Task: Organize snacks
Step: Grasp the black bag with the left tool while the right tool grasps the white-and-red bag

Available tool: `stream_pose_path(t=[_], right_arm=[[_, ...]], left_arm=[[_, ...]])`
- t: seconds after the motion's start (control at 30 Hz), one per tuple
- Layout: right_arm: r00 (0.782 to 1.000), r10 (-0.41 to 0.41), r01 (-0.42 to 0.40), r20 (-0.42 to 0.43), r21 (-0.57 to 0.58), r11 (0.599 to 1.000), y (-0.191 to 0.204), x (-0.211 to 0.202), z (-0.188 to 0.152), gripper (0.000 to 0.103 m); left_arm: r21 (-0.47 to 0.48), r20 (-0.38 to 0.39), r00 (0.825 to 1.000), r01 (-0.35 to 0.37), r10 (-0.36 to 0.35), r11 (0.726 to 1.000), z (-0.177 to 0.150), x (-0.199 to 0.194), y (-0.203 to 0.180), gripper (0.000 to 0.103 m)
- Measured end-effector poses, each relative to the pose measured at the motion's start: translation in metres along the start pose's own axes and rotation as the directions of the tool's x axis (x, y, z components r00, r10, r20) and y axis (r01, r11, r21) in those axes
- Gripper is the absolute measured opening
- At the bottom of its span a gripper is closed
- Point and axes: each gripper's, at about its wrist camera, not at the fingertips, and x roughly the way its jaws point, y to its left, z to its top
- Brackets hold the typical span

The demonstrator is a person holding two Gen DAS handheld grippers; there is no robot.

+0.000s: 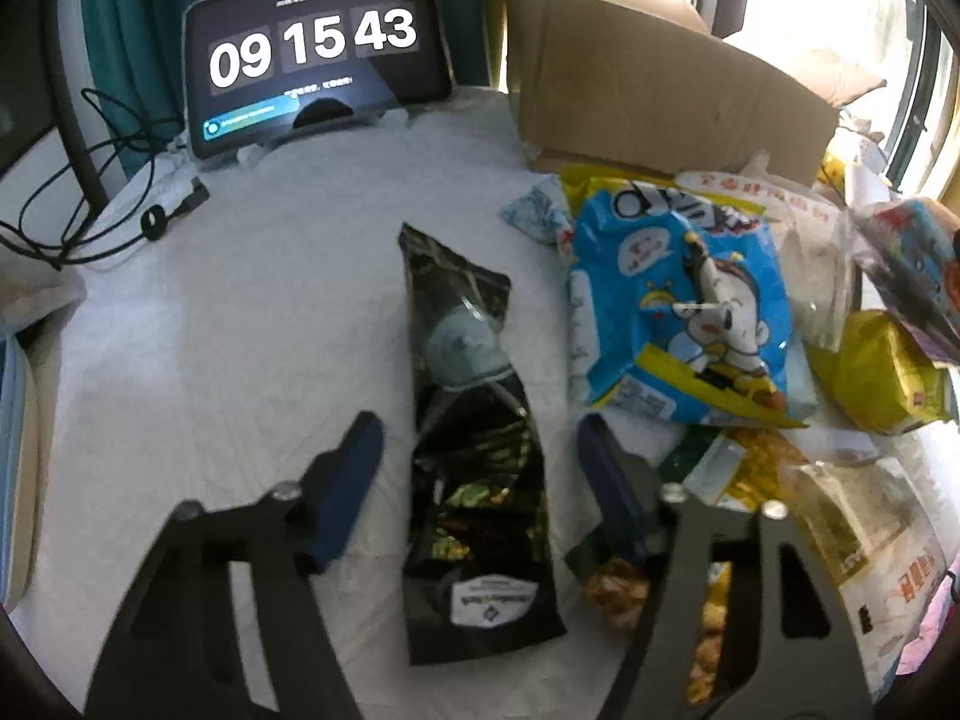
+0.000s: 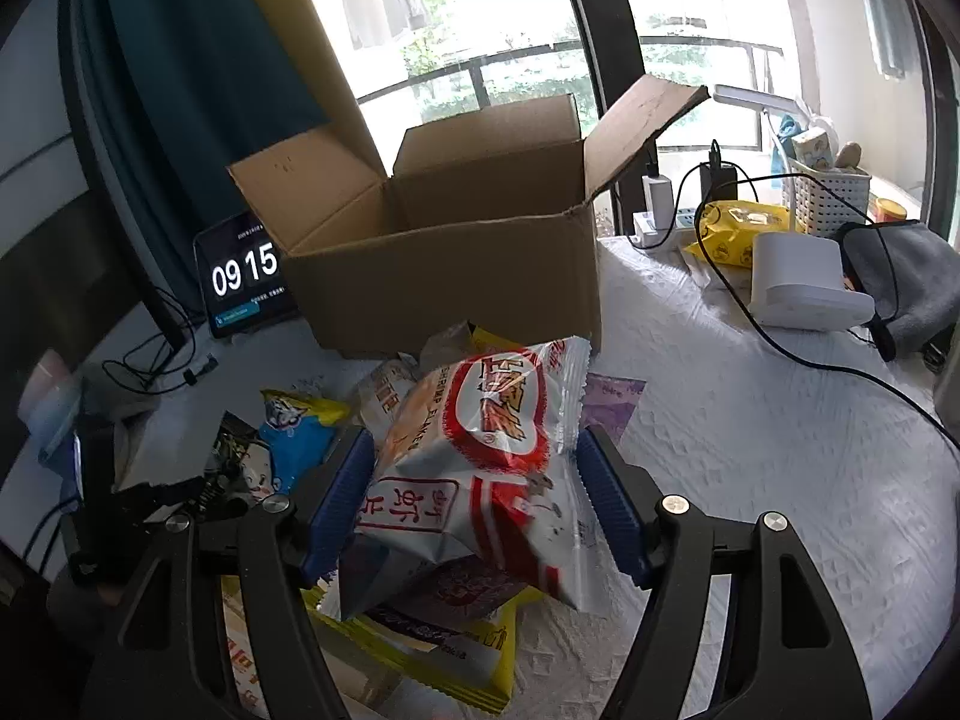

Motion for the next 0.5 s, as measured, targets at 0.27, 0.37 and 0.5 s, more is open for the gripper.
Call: stream_pose_path(t=[0.27,0.37,0.5], right_arm=[[0.999,-0.037,0.037,0.003,-0.047,0.998,0.011,0.003,-0.009,0.055],[0.999,-0.042,0.043,0.012,-0.067,0.997,0.016,0.0,-0.01,0.053],[0.998,-0.048,0.051,0.029,-0.095,0.994,0.022,-0.009,-0.011,0.051]], left_arm=[[-0.006,-0.003,1.0,-0.024,0.024,1.0,-0.001,-0.005,0.003,0.039],[-0.013,-0.005,1.0,-0.012,0.012,1.0,-0.003,-0.008,0.001,0.038],[-0.018,0.003,1.0,0.003,-0.003,1.0,-0.007,-0.015,-0.001,0.037]])
